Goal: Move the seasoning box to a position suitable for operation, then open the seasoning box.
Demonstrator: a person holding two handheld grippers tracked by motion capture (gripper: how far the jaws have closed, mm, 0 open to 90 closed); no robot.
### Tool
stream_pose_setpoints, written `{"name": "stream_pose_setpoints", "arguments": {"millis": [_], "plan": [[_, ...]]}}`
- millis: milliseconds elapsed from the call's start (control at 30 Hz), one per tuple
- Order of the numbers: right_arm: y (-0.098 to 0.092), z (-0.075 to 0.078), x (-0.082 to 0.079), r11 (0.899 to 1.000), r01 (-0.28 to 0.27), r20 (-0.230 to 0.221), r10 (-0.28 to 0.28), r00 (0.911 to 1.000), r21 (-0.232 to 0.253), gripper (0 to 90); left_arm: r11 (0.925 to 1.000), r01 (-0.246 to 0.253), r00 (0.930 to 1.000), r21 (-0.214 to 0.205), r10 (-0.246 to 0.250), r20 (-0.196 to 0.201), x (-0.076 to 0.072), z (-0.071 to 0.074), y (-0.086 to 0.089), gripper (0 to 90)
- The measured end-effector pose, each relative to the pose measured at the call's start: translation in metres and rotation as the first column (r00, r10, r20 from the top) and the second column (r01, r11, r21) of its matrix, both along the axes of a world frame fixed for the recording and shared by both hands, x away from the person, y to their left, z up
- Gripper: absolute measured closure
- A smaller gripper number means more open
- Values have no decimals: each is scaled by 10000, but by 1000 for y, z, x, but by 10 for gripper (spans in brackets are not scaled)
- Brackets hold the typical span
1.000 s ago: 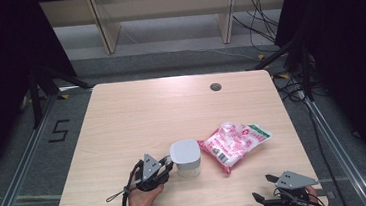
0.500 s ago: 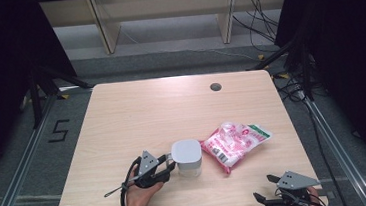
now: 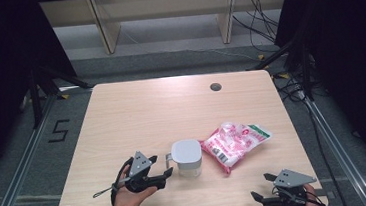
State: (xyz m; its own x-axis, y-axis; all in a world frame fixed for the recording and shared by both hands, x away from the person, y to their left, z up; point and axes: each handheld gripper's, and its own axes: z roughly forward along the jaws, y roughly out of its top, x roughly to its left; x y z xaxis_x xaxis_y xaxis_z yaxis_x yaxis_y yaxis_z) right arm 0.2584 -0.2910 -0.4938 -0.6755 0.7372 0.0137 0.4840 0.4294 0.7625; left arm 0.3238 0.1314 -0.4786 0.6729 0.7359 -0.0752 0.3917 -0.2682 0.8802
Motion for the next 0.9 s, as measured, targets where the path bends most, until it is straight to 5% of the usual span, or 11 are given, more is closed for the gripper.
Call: {"name": "stream_pose_setpoints", "arguments": {"millis": [267,500,533,767,900], "plan": [[5,0,2,9999,-115,-6,115,9999,-95,240,9992,10,9984,-390,12,570,-15,28,-2,289],[2,-2,5,9995,-329,-124,329,9994,1,239,9958,42,9978,-917,18,657,-16,42,-5,314],[2,-1,4,9993,-366,-381,371,9986,125,239,9962,133,9973,-863,-69,733,-15,44,-6,314],[4,0,0,9999,-31,-121,30,9999,-95,240,9962,267,9971,-834,-206,731,-12,48,-14,381],[1,-1,1,10000,39,-132,-40,9999,-69,240,9967,645,9913,-495,-583,1184,-8,51,-18,502]]}}
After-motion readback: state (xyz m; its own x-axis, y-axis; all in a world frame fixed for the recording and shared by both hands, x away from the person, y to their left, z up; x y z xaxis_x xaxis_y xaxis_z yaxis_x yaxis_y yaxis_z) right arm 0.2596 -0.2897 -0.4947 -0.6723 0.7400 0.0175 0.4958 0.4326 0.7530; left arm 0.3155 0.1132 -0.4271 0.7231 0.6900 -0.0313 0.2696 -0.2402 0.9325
